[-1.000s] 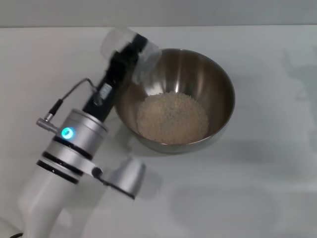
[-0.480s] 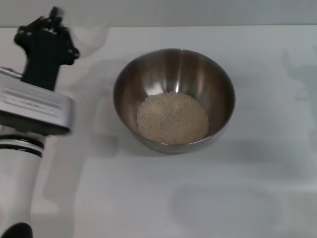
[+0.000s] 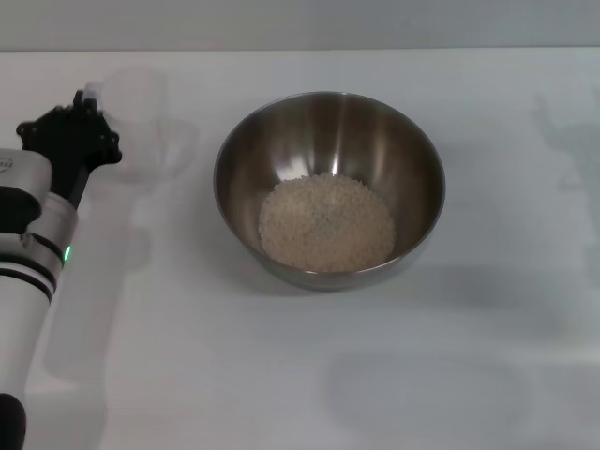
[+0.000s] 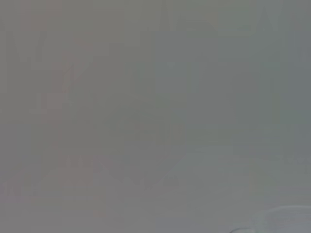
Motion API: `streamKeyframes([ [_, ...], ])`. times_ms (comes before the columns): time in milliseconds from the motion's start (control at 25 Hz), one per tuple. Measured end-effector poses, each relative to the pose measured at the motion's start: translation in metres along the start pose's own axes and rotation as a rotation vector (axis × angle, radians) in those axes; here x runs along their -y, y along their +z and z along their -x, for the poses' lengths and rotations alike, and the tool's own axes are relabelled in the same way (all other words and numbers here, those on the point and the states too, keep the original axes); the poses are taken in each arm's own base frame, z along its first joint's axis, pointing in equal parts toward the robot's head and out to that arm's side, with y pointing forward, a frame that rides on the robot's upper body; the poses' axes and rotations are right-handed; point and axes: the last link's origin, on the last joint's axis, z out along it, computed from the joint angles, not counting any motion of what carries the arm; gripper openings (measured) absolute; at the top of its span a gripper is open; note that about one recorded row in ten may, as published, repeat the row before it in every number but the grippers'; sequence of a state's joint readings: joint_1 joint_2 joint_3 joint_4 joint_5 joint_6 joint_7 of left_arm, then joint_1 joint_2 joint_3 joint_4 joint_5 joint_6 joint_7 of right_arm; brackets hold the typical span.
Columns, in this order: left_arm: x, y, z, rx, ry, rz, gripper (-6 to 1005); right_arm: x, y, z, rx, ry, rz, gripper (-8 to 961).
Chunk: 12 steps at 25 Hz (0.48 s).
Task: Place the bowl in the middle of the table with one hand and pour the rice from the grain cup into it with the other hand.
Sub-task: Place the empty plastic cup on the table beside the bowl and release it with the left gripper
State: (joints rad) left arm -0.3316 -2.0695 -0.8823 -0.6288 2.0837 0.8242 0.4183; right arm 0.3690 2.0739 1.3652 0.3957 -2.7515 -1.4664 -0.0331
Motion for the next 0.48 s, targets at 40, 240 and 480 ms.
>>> streamKeyframes([
  [40, 0.002, 0.001, 0.003, 0.012, -0.015, 0.0, 52, 0.0, 0.0, 0.0, 0.0, 0.0, 0.0, 817],
  [240, 0.01, 0.001, 0.015, 0.053, -0.059, -0.009, 53, -0.001, 0.0, 0.0, 0.0, 0.002, 0.003, 816],
  [480, 0.011, -0.002, 0.021, 0.073, -0.063, -0.005, 54, -0.002, -0.001, 0.0, 0.0, 0.004, 0.004, 816],
])
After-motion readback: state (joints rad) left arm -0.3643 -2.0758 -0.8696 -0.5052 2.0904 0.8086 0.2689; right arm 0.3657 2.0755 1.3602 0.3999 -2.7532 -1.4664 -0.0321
